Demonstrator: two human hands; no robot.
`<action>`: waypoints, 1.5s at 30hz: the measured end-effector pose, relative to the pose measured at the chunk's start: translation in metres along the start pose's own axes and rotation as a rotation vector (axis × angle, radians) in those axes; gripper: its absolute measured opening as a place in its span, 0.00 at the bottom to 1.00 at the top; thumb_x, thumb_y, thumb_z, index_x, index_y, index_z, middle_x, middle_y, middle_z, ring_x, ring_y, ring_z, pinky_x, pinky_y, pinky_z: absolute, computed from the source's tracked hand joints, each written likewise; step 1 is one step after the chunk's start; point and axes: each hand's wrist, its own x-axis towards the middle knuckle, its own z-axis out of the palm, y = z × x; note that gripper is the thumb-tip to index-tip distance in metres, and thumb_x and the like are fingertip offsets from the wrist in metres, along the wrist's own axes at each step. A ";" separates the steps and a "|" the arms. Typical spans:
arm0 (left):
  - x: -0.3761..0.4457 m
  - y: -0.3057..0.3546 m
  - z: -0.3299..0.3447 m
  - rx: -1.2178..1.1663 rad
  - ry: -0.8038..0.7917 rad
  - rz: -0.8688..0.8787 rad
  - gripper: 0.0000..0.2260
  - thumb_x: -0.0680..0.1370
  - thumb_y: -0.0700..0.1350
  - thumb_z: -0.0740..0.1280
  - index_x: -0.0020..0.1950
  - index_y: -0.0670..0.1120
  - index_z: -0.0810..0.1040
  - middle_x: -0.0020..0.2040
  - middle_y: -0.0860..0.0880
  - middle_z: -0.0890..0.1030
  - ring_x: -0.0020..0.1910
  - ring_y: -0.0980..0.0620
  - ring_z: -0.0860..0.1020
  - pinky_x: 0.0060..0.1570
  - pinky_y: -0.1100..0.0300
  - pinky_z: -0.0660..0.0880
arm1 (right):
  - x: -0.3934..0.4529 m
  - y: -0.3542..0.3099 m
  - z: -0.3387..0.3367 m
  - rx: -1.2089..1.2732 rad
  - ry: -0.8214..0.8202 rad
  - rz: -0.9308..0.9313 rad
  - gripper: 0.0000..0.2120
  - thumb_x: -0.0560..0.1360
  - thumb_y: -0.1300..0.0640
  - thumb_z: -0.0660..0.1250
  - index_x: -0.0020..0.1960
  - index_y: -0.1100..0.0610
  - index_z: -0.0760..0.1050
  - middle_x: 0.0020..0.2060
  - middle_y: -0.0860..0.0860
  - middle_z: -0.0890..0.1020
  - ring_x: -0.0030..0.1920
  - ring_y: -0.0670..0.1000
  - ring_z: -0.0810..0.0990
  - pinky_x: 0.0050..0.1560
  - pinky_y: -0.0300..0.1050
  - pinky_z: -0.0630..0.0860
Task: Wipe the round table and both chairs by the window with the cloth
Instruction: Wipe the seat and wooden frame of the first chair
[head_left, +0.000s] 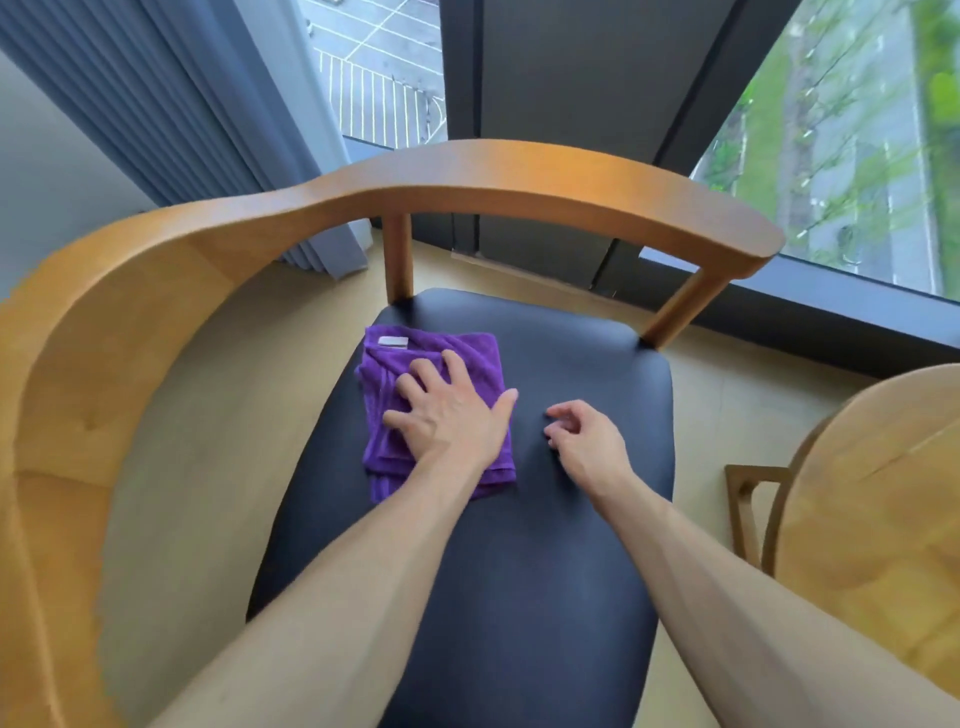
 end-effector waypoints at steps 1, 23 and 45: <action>-0.002 0.008 0.005 0.038 0.020 -0.002 0.38 0.75 0.69 0.59 0.77 0.48 0.56 0.72 0.38 0.61 0.67 0.36 0.62 0.56 0.37 0.67 | 0.001 0.002 -0.002 0.097 -0.001 0.033 0.13 0.76 0.65 0.60 0.57 0.56 0.77 0.43 0.50 0.83 0.42 0.49 0.81 0.50 0.46 0.78; 0.059 -0.098 -0.020 -0.288 0.116 -0.396 0.17 0.76 0.37 0.58 0.64 0.44 0.71 0.63 0.36 0.69 0.64 0.34 0.67 0.58 0.41 0.70 | 0.010 0.019 -0.008 0.205 -0.100 0.013 0.15 0.73 0.68 0.55 0.51 0.51 0.71 0.42 0.49 0.82 0.42 0.49 0.79 0.42 0.41 0.74; 0.094 -0.031 -0.037 -0.097 0.127 0.087 0.30 0.73 0.41 0.67 0.72 0.55 0.63 0.70 0.44 0.67 0.61 0.36 0.69 0.56 0.41 0.74 | 0.011 0.018 -0.006 0.291 -0.080 0.110 0.17 0.70 0.69 0.51 0.48 0.51 0.71 0.37 0.48 0.82 0.40 0.48 0.79 0.42 0.46 0.76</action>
